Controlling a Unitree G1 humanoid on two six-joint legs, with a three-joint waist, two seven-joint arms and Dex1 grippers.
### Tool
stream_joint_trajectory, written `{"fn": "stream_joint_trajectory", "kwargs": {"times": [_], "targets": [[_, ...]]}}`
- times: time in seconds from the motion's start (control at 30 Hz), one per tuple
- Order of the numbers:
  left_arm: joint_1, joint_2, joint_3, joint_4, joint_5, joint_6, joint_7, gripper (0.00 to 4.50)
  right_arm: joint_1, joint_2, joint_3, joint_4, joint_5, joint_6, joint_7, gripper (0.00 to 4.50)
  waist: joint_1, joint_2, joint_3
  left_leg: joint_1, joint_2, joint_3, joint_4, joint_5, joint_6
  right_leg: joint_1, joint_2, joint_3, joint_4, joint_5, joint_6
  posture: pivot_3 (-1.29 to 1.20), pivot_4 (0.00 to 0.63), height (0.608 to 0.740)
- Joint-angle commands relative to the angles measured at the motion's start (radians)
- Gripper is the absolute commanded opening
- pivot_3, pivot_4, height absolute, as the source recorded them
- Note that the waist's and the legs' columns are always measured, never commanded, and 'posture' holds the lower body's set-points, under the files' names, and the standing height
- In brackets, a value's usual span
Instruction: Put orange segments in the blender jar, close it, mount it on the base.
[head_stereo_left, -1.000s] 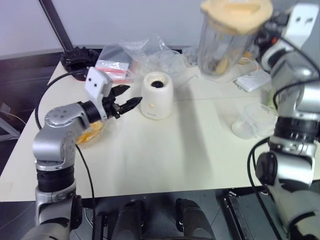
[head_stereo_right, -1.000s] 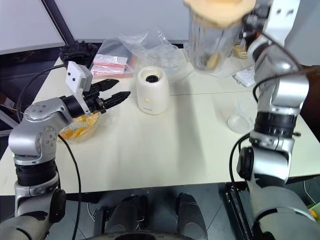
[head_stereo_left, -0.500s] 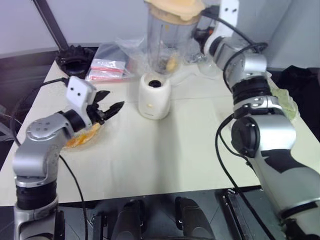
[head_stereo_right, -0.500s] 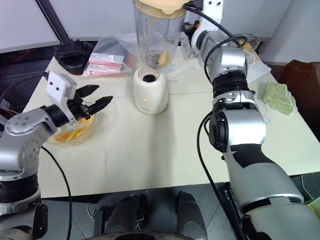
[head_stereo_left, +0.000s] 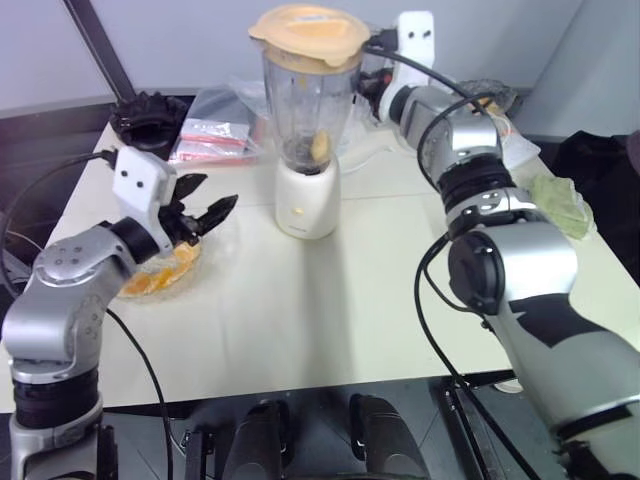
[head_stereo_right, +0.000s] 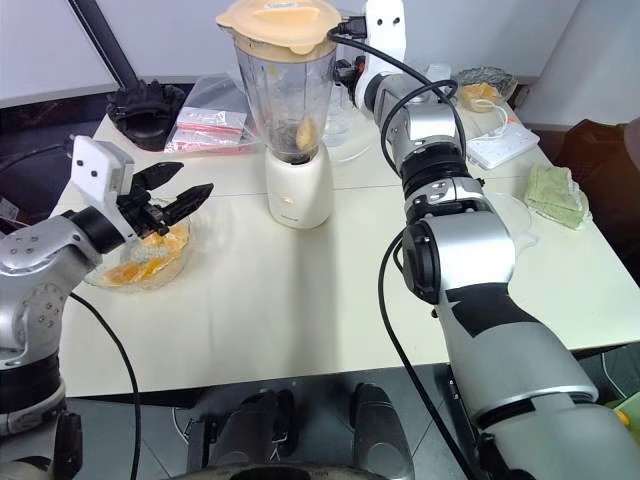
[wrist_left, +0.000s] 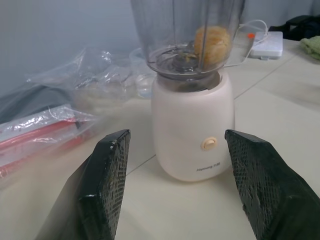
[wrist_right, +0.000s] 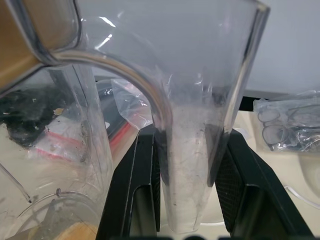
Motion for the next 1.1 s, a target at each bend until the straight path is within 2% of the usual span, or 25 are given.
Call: {"fn": "stream_joint_trajectory", "kwargs": {"times": [0.03, 0.3, 0.5, 0.57, 0.6, 0.73, 0.8, 0.87, 1.1], "targets": [[-0.02, 0.024, 0.03, -0.01, -0.027, -0.009, 0.004, 3.12, -0.015, -0.017, 0.021, -0.017, -0.022, -0.019, 0.034, 0.89, 0.0, 0.0, 0.0, 0.0, 0.0, 0.0, 0.0, 0.0, 0.0, 0.0, 0.0, 0.0, 0.0, 0.0, 0.0, 0.0, 0.15, 0.74], [-0.024, 0.016, 0.013, -0.005, -0.059, -0.011, 0.025, 3.12, -0.005, -0.012, 0.028, 0.028, -0.041, -0.015, 0.043, 0.89, 0.002, 0.0, 0.0, 0.0, 0.0, 0.0, 0.0, 0.0, 0.0, 0.001, 0.0, 0.0, -0.001, 0.0, 0.0, 0.0, 0.15, 0.74], [-0.032, -0.003, 0.015, 0.001, -0.085, -0.014, 0.053, 3.12, 0.015, 0.002, 0.037, 0.024, -0.055, 0.008, -0.01, 0.89, 0.002, 0.0, 0.0, 0.0, 0.0, 0.0, 0.0, 0.0, 0.0, 0.001, 0.0, 0.0, 0.0, 0.0, 0.0, 0.0, 0.15, 0.74], [-0.034, -0.004, 0.012, 0.009, -0.085, -0.019, 0.058, 3.18, 0.023, 0.003, 0.04, 0.011, -0.055, 0.01, -0.017, 1.96, 0.002, 0.0, 0.0, 0.001, 0.0, 0.0, 0.0, 0.0, 0.0, 0.002, 0.0, 0.0, 0.0, 0.0, 0.0, 0.0, 0.15, 0.74], [-0.034, -0.004, 0.008, 0.013, -0.084, -0.022, 0.059, 3.18, 0.026, 0.004, 0.042, 0.005, -0.057, 0.011, -0.02, 2.28, 0.001, 0.0, 0.0, 0.001, 0.0, 0.0, 0.0, 0.0, 0.0, 0.002, 0.0, 0.0, 0.0, 0.0, 0.0, 0.0, 0.15, 0.74], [-0.035, -0.009, -0.014, 0.028, -0.079, -0.041, 0.057, 3.18, 0.047, 0.004, 0.055, -0.041, -0.072, 0.017, -0.032, 4.29, 0.001, 0.0, 0.0, 0.002, 0.0, 0.0, 0.0, 0.0, 0.0, 0.002, 0.0, 0.0, 0.0, 0.0, 0.0, 0.0, 0.15, 0.74], [-0.037, -0.014, -0.026, 0.035, -0.079, -0.049, 0.058, 3.18, 0.084, -0.004, 0.074, -0.114, -0.089, 0.028, -0.038, 4.29, 0.001, 0.0, 0.0, 0.002, 0.0, 0.0, 0.0, 0.0, 0.0, 0.002, 0.0, 0.0, 0.0, 0.0, 0.0, 0.0, 0.15, 0.74], [-0.035, -0.02, -0.038, 0.04, -0.077, -0.054, 0.058, 3.18, 0.167, -0.016, 0.109, -0.277, -0.111, 0.073, -0.029, 4.29, 0.001, 0.0, 0.0, 0.002, 0.0, 0.0, 0.0, 0.0, 0.0, 0.002, 0.0, 0.0, -0.001, 0.0, 0.0, 0.0, 0.15, 0.74], [0.004, -0.041, -0.08, 0.048, -0.069, -0.073, 0.051, 3.18, 0.6, -0.07, 0.193, -1.052, -0.112, 0.421, 0.026, 4.29, 0.008, 0.0, 0.0, 0.001, 0.0, -0.001, 0.0, 0.0, 0.0, 0.003, -0.001, -0.001, -0.001, 0.0, 0.0, 0.0, 0.15, 0.74]]}}
